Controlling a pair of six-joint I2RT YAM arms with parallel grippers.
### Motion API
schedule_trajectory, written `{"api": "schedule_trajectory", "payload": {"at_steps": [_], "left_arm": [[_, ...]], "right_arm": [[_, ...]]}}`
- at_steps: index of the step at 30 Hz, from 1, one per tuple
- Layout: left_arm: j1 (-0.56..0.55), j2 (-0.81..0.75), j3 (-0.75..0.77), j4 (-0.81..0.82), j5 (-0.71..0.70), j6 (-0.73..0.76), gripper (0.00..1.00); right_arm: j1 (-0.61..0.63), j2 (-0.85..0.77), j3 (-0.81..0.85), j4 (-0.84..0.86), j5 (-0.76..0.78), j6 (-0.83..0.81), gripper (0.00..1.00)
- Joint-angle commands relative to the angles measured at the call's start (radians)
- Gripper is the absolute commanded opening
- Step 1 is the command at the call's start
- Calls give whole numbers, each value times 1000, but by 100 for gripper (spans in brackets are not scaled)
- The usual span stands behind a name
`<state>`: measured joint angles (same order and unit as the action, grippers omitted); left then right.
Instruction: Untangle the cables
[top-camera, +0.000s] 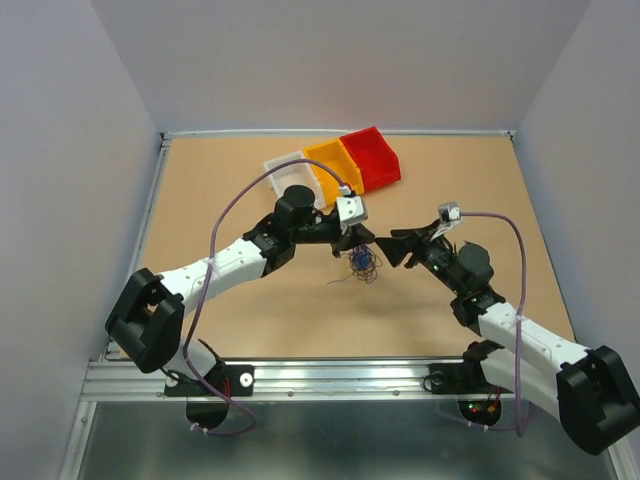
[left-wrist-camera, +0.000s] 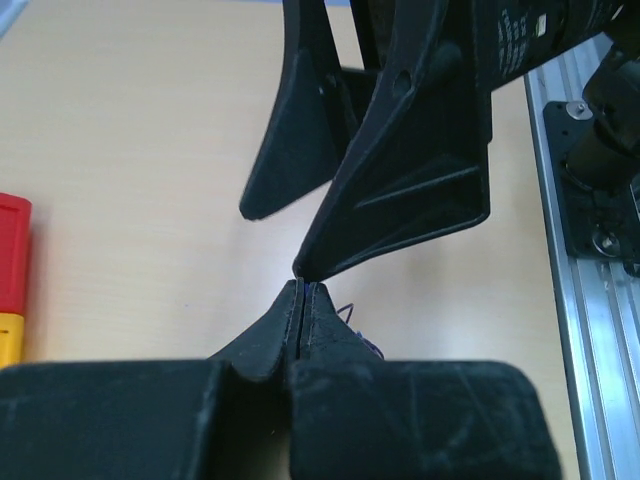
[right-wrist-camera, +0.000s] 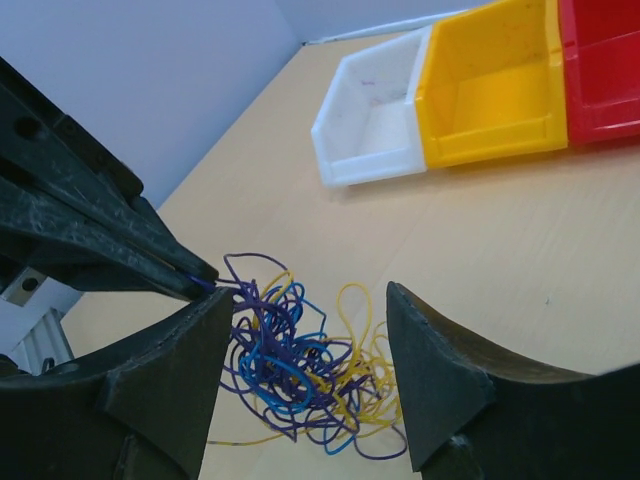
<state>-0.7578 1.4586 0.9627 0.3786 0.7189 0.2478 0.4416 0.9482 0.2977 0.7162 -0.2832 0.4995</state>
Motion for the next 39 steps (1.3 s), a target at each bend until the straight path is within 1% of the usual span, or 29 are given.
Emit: {"api": "schedule_trajectory", "payload": {"at_steps": [1, 5, 9, 11, 13, 14, 20, 21, 22, 23, 24, 25, 26, 27, 28, 29, 30, 31, 32, 33, 34, 35, 36, 37, 38, 39], "left_arm": [[-5, -58, 4, 103, -7, -34, 0], [-2, -44, 18, 95, -64, -59, 0], [0, -40, 19, 94, -15, -61, 0], [0, -46, 21, 91, 25, -67, 0], [0, -55, 19, 92, 39, -70, 0], [0, -67, 16, 92, 46, -71, 0], [0, -145, 7, 69, 24, -74, 0], [0, -165, -2, 75, 10, -73, 0], [0, -178, -8, 83, -8, -73, 0], [0, -187, -18, 92, -39, -85, 0], [2, -198, -27, 106, -76, -96, 0], [11, -208, -39, 127, -176, -113, 0], [20, -234, -71, 179, -234, -129, 0], [43, -248, -93, 213, -301, -172, 0], [54, -276, -132, 271, -457, -194, 0], [67, -291, -154, 302, -536, -223, 0], [83, -305, -169, 330, -606, -243, 0], [121, -329, -201, 376, -701, -298, 0], [144, -340, -215, 393, -741, -320, 0], [162, -351, -228, 410, -756, -338, 0], [202, -366, -248, 440, -777, -373, 0], [216, -374, -252, 448, -792, -386, 0], [233, -376, -255, 453, -809, -398, 0], [247, -376, -255, 454, -829, -407, 0], [280, -370, -248, 448, -831, -419, 0], [293, -363, -240, 439, -828, -421, 0]], "right_arm": [[40, 0, -14, 83, -33, -27, 67], [80, -8, -35, 123, 12, -53, 66], [109, 21, -23, 118, 42, -70, 67], [118, 60, -9, 118, 56, -76, 66], [132, 92, 4, 118, 84, -79, 60], [140, 121, 11, 112, 97, -79, 58], [157, 256, 53, 111, 165, -29, 58], [157, 292, 64, 109, 185, -6, 46], [155, 314, 69, 109, 200, 8, 38], [155, 345, 73, 111, 214, 39, 28], [157, 360, 77, 109, 228, 56, 27], [155, 369, 77, 109, 252, 66, 26], [155, 376, 75, 105, 269, 92, 24], [155, 376, 69, 103, 286, 109, 15], [155, 371, 54, 100, 376, 123, 10], [154, 362, 43, 79, 428, 160, 1], [155, 348, 34, 63, 485, 184, 1], [155, 313, 23, 51, 604, 209, 1], [155, 293, -4, 30, 660, 232, 1], [154, 270, -17, 14, 711, 281, 0], [154, 218, -29, -1, 801, 304, 0], [155, 193, -37, -20, 846, 322, 0], [154, 167, -42, -76, 886, 364, 0], [155, 146, -40, -111, 962, 382, 0], [154, 103, -37, -185, 998, 398, 0], [154, 84, -23, -219, 1022, 415, 5]]}}
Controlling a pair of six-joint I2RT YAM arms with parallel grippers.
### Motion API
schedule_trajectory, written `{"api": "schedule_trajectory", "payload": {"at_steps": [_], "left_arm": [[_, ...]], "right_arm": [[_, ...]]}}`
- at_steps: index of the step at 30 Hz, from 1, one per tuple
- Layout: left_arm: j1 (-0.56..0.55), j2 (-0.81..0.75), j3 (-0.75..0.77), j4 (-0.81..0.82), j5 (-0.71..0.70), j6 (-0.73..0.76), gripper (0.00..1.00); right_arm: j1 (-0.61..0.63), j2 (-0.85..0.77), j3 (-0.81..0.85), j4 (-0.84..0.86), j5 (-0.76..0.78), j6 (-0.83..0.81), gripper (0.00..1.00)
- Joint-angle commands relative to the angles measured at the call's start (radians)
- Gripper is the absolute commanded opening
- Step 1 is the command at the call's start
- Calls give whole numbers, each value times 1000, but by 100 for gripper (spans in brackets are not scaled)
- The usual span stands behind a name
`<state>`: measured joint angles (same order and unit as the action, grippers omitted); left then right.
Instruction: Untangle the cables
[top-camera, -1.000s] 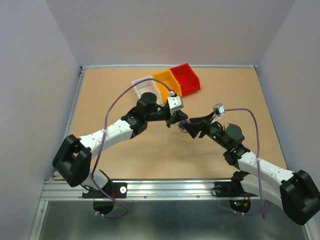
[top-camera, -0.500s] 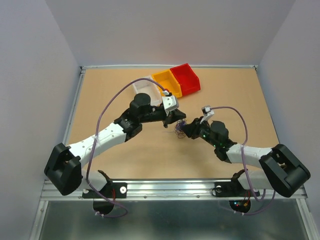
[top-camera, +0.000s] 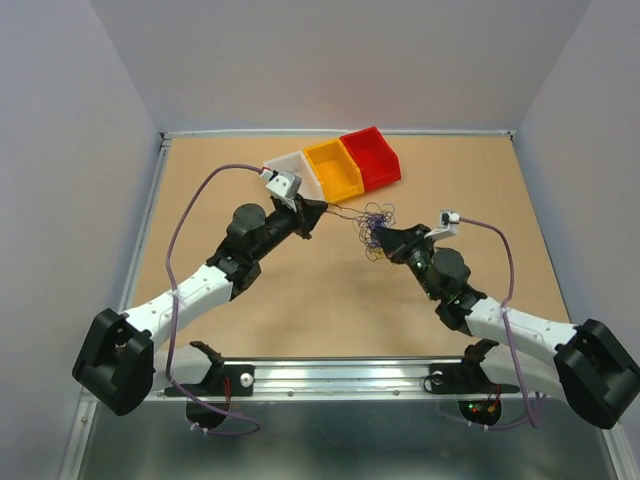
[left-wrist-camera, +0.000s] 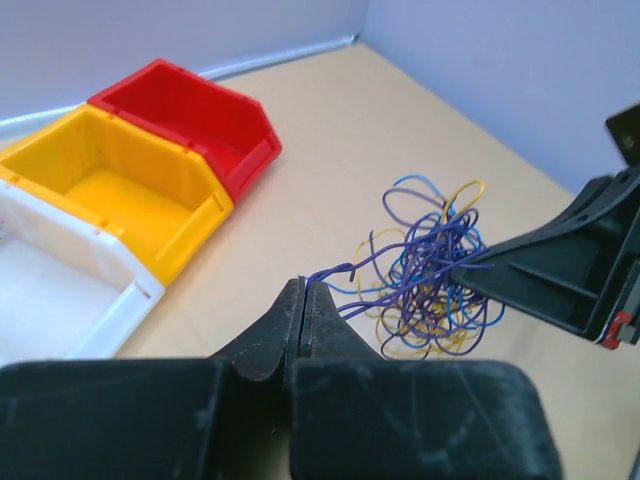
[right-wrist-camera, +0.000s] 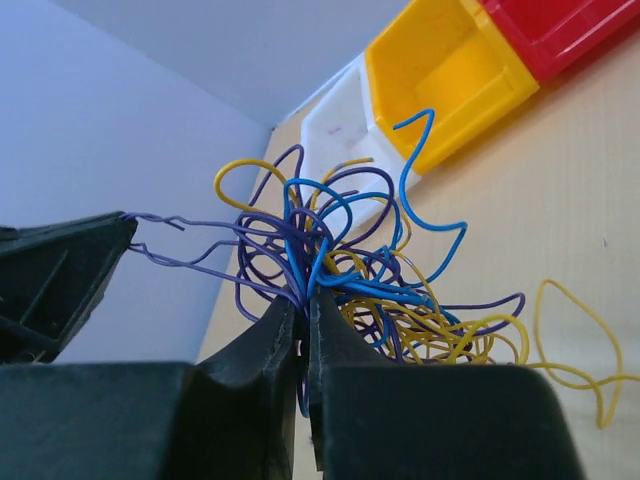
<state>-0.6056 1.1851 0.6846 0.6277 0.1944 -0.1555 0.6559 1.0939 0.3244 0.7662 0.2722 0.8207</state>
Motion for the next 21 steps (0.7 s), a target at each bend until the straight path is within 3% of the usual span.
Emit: {"api": "schedule_trajectory", "payload": {"at_steps": [1, 2, 4, 6, 13, 16, 18, 21], "left_arm": [[151, -76, 61, 163, -302, -16, 0], [161, -71, 69, 150, -305, -15, 0], [176, -68, 73, 150, -290, -12, 0], [176, -67, 52, 199, -148, 11, 0], [171, -19, 41, 287, 172, 22, 0], [133, 31, 88, 248, 393, 74, 0], [69, 50, 118, 181, 390, 129, 0], [1, 47, 113, 145, 355, 218, 0]], "right_arm": [[-59, -78, -42, -301, 501, 95, 7], [-59, -97, -35, -353, 516, 95, 8], [-59, -140, -30, -384, 535, 106, 25], [-61, -167, -31, -395, 542, 103, 49], [-61, -174, -19, -398, 498, 54, 53], [-61, -152, 8, -271, 118, -208, 68], [-59, -144, -7, -173, -14, -279, 78], [-59, -141, -48, -30, -186, -319, 83]]}}
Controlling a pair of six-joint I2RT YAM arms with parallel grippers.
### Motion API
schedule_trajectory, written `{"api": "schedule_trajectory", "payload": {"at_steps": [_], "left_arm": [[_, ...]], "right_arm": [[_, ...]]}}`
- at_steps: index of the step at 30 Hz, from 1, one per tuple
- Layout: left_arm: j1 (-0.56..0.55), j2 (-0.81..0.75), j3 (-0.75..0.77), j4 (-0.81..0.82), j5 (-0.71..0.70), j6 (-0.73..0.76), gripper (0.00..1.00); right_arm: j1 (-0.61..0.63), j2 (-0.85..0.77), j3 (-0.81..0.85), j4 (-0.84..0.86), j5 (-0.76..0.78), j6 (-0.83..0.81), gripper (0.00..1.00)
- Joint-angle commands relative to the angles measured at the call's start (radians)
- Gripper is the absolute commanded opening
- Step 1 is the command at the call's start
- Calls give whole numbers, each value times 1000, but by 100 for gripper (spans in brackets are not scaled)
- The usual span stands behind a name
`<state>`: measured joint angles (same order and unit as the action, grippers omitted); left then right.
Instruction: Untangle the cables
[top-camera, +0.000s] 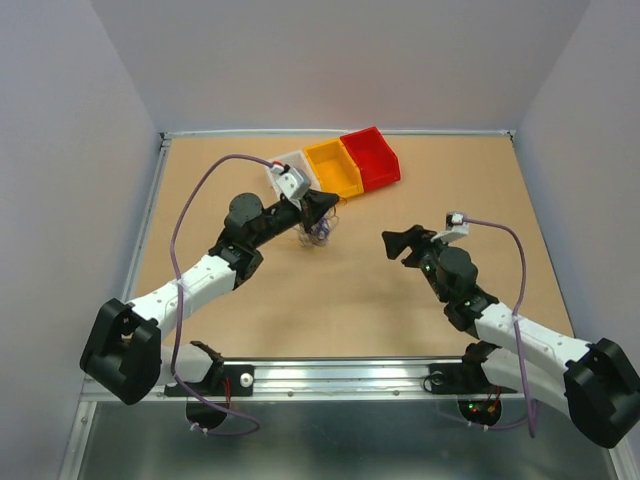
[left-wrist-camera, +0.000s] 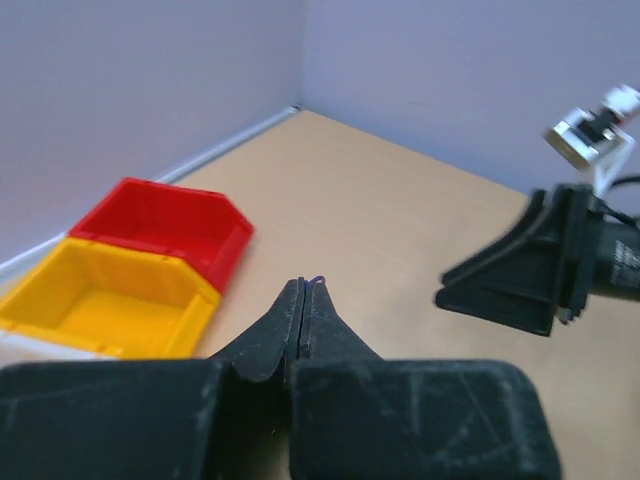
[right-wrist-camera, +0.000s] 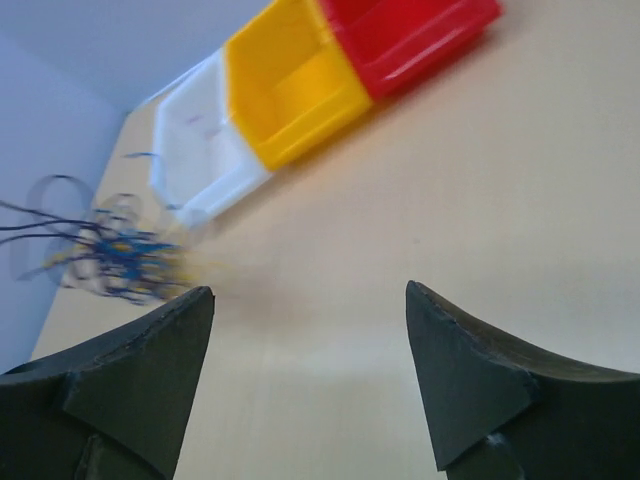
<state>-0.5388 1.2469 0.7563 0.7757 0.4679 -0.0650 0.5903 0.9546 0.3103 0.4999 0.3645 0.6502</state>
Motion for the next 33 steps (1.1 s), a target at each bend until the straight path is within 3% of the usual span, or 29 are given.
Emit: {"api": "schedule_trajectory", "payload": {"at_steps": [1, 7, 13, 16, 19, 21, 22, 24, 25, 28, 31, 33], "left_arm": [[-78, -18, 38, -3, 83, 139, 0], [-159, -30, 41, -55, 164, 197, 0], [-170, -21, 51, -78, 169, 211, 0], [-176, -23, 52, -81, 182, 214, 0], [-178, -32, 49, -84, 187, 211, 0], [-178, -40, 48, -84, 183, 211, 0], [-176, -46, 46, -84, 175, 211, 0], [-176, -58, 43, -84, 166, 211, 0], [-176, -63, 41, -82, 166, 209, 0], [-176, -72, 38, -82, 179, 209, 0], [-176, -67, 40, -81, 183, 206, 0], [-176, -58, 43, -82, 190, 206, 0]], "right_arm": [[8, -1, -37, 259, -309, -156, 83], [11, 64, -8, 285, -430, -178, 82], [35, 141, 21, 310, -478, -187, 77], [37, 197, 42, 307, -476, -176, 56], [37, 249, 65, 298, -476, -161, 28], [37, 265, 70, 287, -458, -149, 13], [37, 268, 72, 281, -449, -146, 11], [37, 263, 72, 273, -432, -144, 11], [39, 259, 69, 273, -434, -149, 18], [37, 247, 65, 276, -447, -158, 57], [37, 231, 58, 296, -478, -170, 67], [37, 223, 47, 316, -499, -176, 68]]}}
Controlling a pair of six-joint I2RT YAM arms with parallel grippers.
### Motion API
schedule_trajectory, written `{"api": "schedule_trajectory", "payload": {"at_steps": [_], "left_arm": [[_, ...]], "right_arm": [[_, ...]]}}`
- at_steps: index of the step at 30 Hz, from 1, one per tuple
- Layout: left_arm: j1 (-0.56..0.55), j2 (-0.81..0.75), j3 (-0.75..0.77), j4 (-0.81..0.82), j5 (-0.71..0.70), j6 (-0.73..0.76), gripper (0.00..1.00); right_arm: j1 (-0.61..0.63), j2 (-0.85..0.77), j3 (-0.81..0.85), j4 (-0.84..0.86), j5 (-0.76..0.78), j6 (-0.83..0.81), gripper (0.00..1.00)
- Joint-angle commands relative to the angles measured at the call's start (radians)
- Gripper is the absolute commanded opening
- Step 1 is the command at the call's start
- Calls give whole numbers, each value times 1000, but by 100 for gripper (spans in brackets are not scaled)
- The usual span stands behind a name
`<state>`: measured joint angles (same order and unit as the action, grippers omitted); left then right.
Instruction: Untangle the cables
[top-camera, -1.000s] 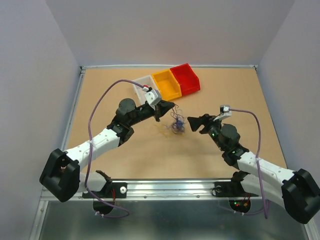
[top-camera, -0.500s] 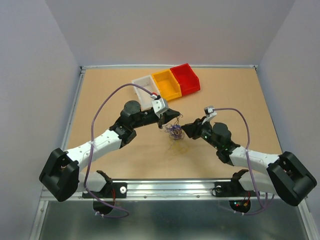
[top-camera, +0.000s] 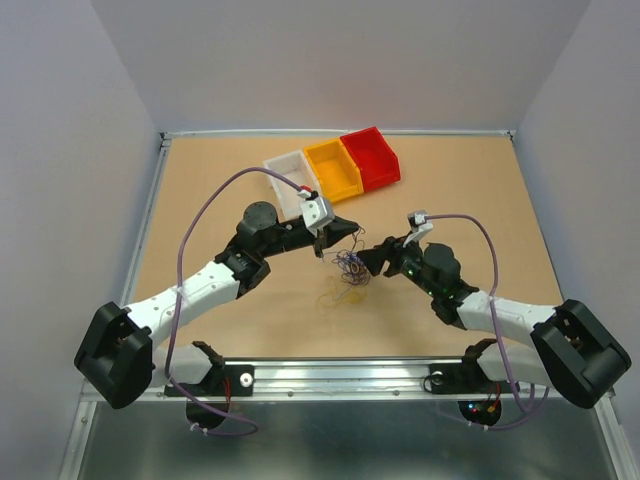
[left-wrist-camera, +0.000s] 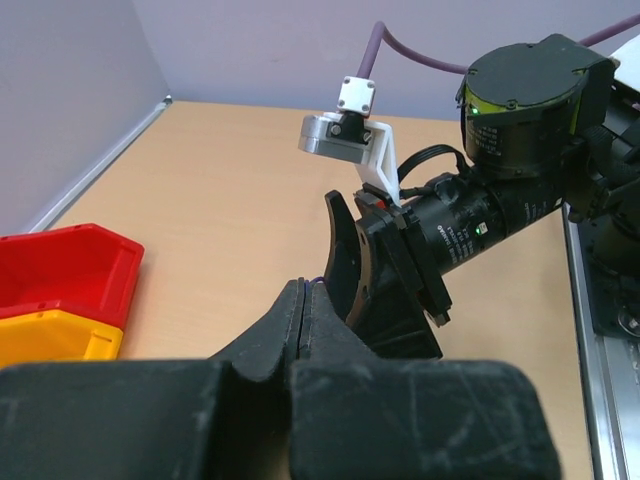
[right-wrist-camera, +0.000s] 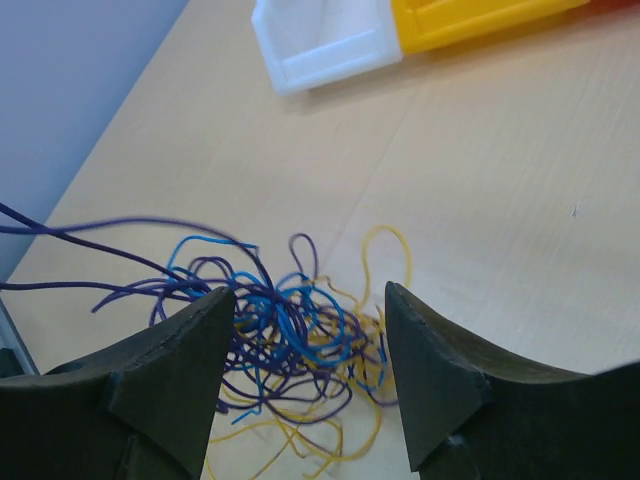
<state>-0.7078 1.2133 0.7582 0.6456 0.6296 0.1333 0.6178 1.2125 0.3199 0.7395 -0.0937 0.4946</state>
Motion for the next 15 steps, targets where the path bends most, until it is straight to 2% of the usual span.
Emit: {"api": "schedule_trajectory", "payload": {"at_steps": [1, 11, 15], "left_arm": [[-9, -21, 43, 48, 33, 8, 0], [-18, -9, 50, 42, 137, -6, 0], [-28, -14, 55, 42, 137, -18, 0]], "right_arm": [[13, -39, 38, 81, -44, -24, 69], [23, 1, 60, 89, -26, -27, 69], [71, 53, 94, 90, 55, -53, 70]]}}
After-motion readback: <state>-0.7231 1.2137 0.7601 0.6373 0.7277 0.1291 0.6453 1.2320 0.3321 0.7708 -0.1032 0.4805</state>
